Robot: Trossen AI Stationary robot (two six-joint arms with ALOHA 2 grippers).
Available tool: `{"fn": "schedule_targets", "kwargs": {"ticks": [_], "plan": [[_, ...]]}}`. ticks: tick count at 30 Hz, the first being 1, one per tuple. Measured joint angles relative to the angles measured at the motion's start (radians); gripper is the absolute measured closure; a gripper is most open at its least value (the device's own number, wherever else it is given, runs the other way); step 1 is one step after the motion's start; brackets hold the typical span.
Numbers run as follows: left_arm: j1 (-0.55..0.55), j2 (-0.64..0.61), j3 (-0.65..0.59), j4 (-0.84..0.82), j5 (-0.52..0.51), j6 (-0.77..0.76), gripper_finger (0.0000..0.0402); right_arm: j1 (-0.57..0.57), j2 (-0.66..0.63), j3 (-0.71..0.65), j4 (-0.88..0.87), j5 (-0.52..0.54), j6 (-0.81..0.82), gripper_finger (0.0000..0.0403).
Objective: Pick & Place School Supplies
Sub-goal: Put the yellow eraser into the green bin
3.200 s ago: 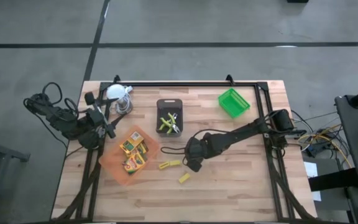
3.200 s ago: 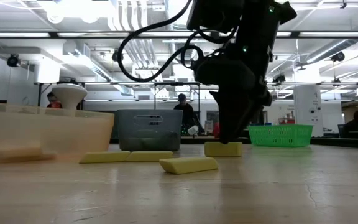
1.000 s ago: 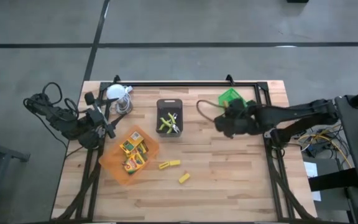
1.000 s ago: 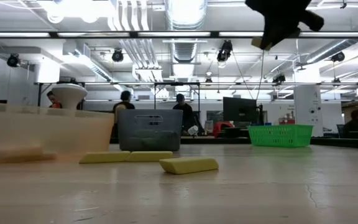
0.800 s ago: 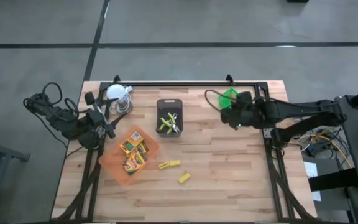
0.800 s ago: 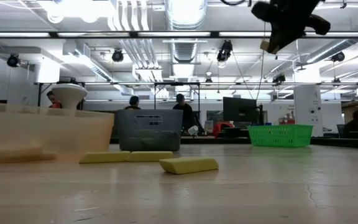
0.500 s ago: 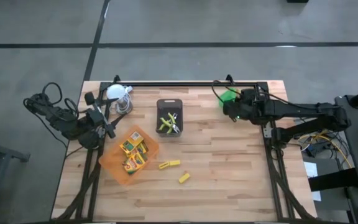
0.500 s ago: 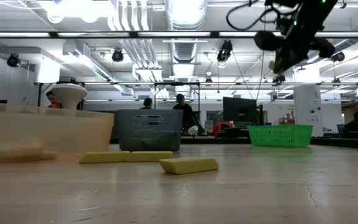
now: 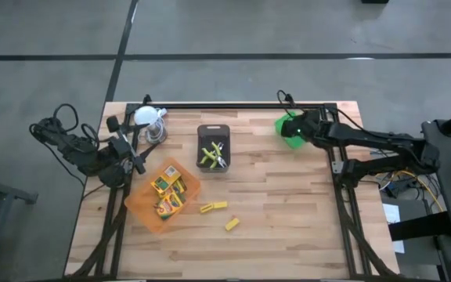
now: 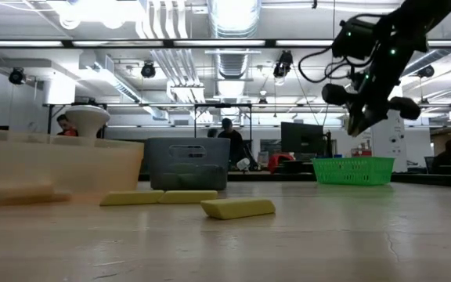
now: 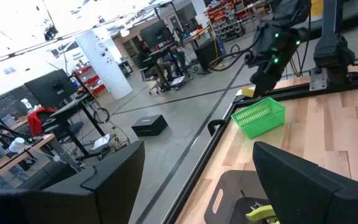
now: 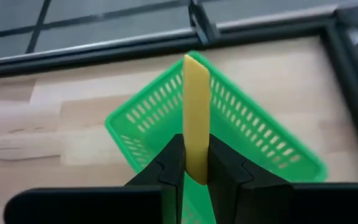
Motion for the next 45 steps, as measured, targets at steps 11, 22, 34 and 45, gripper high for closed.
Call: {"fn": "schedule_targets", "kwargs": {"ticks": [11,22,34,45], "plan": [[0.0,0.0,0.0,0.0,0.0,0.0,0.0096,-0.101,0.088,-0.074,0.109,-0.196,-0.004,0.0362],[0.0,0.0,0.0,0.0,0.0,0.0,0.0096,-0.109,0.276,-0.044,0.147,-0.22,0.019,0.0362],[0.0,0.0,0.0,0.0,0.0,0.0,0.0096,-0.168,0.328,-0.03,0.171,-0.332,0.01,0.0353],[0.0,0.0,0.0,0.0,0.0,0.0,0.0096,-0.189,0.323,-0.029,0.173,-0.332,-0.009,0.0308]]}}
